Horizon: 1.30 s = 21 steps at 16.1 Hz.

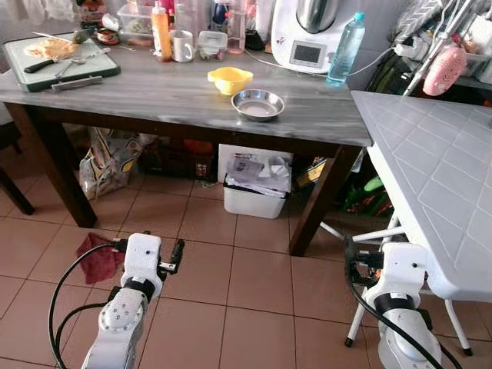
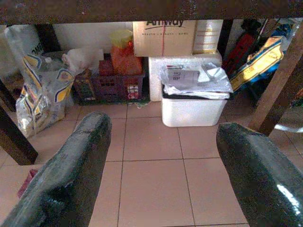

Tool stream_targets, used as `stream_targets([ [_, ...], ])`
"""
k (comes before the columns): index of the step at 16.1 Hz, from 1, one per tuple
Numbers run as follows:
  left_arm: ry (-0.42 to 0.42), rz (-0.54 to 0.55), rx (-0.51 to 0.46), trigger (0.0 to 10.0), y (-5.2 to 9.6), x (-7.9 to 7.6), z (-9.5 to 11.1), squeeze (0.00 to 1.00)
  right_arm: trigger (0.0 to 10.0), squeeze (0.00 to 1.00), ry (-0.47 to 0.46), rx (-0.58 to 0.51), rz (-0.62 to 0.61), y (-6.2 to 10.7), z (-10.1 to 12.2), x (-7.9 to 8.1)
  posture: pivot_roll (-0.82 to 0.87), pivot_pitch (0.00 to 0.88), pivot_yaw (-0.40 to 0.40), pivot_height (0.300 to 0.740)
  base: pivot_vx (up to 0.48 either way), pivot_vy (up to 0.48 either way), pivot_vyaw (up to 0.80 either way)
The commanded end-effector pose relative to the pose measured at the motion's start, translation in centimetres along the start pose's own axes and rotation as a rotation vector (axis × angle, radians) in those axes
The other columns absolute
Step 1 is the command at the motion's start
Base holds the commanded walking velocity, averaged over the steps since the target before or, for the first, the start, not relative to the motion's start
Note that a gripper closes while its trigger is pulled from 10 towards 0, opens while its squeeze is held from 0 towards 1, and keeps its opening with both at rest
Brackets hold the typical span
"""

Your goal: Setting the table

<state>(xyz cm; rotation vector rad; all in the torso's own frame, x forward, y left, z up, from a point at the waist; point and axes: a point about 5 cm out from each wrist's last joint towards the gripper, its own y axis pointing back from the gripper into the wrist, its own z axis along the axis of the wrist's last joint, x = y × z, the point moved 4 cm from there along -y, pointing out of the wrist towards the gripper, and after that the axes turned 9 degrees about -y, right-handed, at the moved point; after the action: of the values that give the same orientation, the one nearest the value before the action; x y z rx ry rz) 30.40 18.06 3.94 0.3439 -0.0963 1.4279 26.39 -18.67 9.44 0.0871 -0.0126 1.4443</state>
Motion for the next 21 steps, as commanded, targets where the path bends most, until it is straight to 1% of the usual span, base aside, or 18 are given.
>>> stream_targets([
  [1,0.002,-0.003,-0.005,10.0,-0.1,-0.1,0.3,0.00,10.0,0.00,0.001,-0.003,-0.012,0.0,0.0,-0.4,0.17,0.061,-0.099,0.740,0.000,0.000,0.00],
  [5,-0.020,-0.008,-0.031,10.0,-0.3,-0.3,1.0,0.00,10.0,0.00,0.001,-0.014,-0.004,-0.1,0.4,-0.1,0.17,0.061,-0.098,0.740,0.000,0.000,0.00],
  [10,-0.016,-0.020,-0.033,10.0,-0.5,-0.7,1.1,0.00,10.0,0.00,0.011,-0.023,0.005,-0.3,0.7,-0.1,0.16,0.058,-0.103,0.740,0.000,0.000,0.00],
  [19,-0.018,-0.047,-0.038,10.0,-0.8,-0.8,1.3,0.00,10.0,0.00,0.014,-0.023,-0.006,-0.2,0.5,0.0,0.15,0.058,-0.083,0.740,0.000,-0.461,0.00],
  [21,-0.021,-0.051,-0.039,10.0,-0.8,-0.9,1.3,0.00,10.0,0.00,0.042,-0.047,-0.002,-0.1,1.0,0.0,0.15,0.058,-0.079,0.740,0.000,-0.435,0.00],
])
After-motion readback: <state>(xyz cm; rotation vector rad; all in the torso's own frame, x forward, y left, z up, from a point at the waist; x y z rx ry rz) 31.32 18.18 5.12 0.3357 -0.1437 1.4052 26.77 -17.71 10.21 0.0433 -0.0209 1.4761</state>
